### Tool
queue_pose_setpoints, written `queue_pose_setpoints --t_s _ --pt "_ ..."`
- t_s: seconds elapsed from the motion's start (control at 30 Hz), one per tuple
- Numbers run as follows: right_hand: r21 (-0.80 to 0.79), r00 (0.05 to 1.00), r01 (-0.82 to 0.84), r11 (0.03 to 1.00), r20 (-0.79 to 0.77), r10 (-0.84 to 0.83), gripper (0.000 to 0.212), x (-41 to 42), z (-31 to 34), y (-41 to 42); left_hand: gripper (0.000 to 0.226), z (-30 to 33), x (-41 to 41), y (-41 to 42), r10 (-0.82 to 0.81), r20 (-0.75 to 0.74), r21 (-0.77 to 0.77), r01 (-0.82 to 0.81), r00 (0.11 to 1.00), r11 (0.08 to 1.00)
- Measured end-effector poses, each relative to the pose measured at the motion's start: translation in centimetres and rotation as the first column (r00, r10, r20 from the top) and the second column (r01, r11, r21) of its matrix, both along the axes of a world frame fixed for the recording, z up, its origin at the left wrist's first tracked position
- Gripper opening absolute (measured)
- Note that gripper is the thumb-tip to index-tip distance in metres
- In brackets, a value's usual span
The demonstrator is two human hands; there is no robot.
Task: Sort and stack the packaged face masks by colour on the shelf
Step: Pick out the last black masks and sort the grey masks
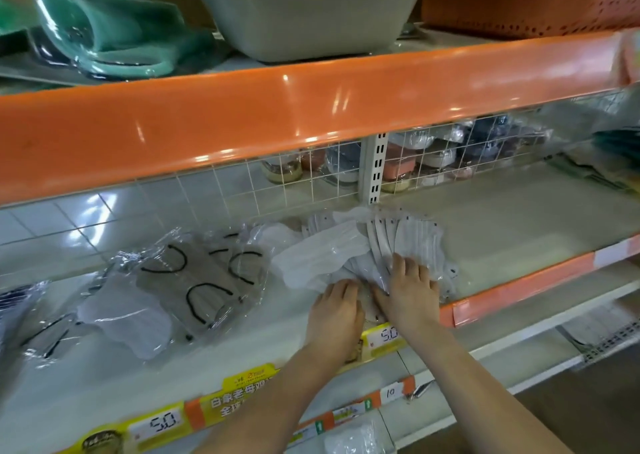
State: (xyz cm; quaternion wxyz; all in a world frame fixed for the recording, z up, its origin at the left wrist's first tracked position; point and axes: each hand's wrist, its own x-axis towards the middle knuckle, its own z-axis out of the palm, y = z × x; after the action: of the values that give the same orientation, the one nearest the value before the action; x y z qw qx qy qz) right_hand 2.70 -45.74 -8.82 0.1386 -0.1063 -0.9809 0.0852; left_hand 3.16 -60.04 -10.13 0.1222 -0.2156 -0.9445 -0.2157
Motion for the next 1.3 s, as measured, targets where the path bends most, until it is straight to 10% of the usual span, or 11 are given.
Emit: queue_pose_setpoints --t_s 0.33,0.53,0.67,0.8,0.97,1.03,1.13,1.3 --pt "0.058 0.997 -0.051 0.997 0.064 0.047 0.031 -0.2 1.9 0.3 0.035 0.0 0.3 0.1 -0.002 -0.003 -0.011 0.002 1.0 1.0" --pt "-0.415 1.0 0.002 0.91 -0.009 -0.006 0.008 -0.9 3.0 1.4 0.038 0.5 0.4 -0.2 -0.026 -0.034 0.053 0.028 0.999 0.998" --pt "-0.733 0.987 -0.061 0.678 -0.147 -0.069 0.014 -0.4 4.5 1.3 0.045 1.8 0.6 -0.4 -0.044 0.145 0.211 0.013 0.988 0.977" --pt "-0.954 0.971 -0.216 0.21 -0.233 -0.06 0.01 0.3 6.0 0.5 0.032 4.4 0.4 0.0 -0.098 0.417 0.48 -0.127 0.904 0.868" --pt "-0.87 0.98 -0.193 -0.455 -0.197 -0.04 0.009 0.5 5.9 0.0 0.046 6.1 -1.1 -0.6 -0.197 0.682 0.656 -0.47 0.705 0.59" --pt "-0.811 0.98 -0.161 -0.562 -0.197 0.003 0.05 0.4 5.6 -0.2 0.044 6.6 -1.3 -1.3 -0.331 0.678 0.73 -0.546 0.656 0.412" --pt "-0.811 0.982 -0.123 -0.571 -0.185 0.051 0.072 0.4 4.8 -0.8 0.034 7.7 -1.5 -2.3 -0.432 0.639 0.766 -0.583 0.637 0.273" --pt "-0.941 0.988 -0.066 -0.333 -0.109 0.113 0.025 1.0 4.0 -2.5 0.044 7.2 -2.2 -3.9 -0.262 0.642 0.762 -0.562 0.721 0.323"
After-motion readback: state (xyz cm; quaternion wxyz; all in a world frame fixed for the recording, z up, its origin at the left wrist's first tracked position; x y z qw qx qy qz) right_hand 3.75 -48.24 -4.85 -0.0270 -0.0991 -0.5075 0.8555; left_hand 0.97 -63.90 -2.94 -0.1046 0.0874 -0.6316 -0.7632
